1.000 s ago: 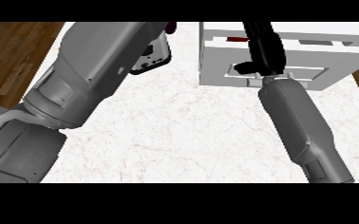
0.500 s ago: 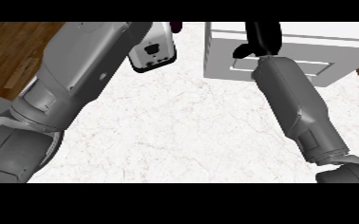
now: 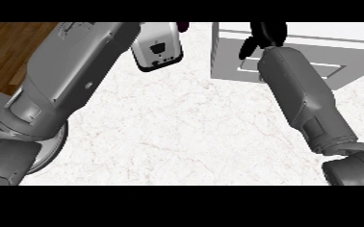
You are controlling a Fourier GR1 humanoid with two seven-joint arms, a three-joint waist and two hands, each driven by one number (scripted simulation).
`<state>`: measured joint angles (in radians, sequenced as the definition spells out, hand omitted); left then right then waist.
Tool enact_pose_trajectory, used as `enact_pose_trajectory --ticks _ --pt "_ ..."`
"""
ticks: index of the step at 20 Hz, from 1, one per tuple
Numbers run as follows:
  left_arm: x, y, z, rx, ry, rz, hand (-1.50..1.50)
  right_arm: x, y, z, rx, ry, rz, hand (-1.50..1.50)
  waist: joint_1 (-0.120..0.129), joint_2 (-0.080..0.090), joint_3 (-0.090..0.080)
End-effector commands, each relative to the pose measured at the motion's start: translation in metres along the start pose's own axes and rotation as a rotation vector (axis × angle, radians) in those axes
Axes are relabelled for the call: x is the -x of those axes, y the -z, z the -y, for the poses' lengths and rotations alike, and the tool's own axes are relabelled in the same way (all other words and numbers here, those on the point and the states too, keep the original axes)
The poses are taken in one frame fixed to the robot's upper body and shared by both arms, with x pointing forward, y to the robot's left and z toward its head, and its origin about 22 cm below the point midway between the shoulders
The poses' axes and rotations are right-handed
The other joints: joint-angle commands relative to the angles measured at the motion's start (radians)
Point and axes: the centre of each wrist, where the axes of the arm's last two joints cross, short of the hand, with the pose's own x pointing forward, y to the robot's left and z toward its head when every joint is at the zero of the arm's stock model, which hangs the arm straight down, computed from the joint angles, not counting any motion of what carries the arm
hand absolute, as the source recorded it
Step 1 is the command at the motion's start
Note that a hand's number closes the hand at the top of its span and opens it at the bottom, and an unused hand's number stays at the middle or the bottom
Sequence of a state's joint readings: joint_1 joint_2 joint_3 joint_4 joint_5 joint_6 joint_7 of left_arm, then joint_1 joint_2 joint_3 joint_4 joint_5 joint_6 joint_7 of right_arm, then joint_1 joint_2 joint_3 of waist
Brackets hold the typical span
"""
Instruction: Pick up the can, place it into the drawer and close the drawer
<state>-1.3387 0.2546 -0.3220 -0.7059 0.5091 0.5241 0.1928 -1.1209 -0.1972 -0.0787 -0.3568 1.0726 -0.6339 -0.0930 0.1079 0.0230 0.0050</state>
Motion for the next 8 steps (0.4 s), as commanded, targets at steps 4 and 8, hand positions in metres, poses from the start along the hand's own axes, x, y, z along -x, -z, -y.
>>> enact_pose_trajectory --ticks 4,8 --pt "-0.004 -0.003 -0.027 -0.008 -0.016 -0.011 -1.5 -0.038 0.03 0.024 0.122 0.211 0.023 -1.5 0.008 -0.01 -0.003" --pt "0.012 -0.01 -0.036 0.01 -0.008 -0.013 -1.5 -0.03 0.029 0.023 0.131 0.227 0.033 -1.5 0.014 -0.009 -0.004"
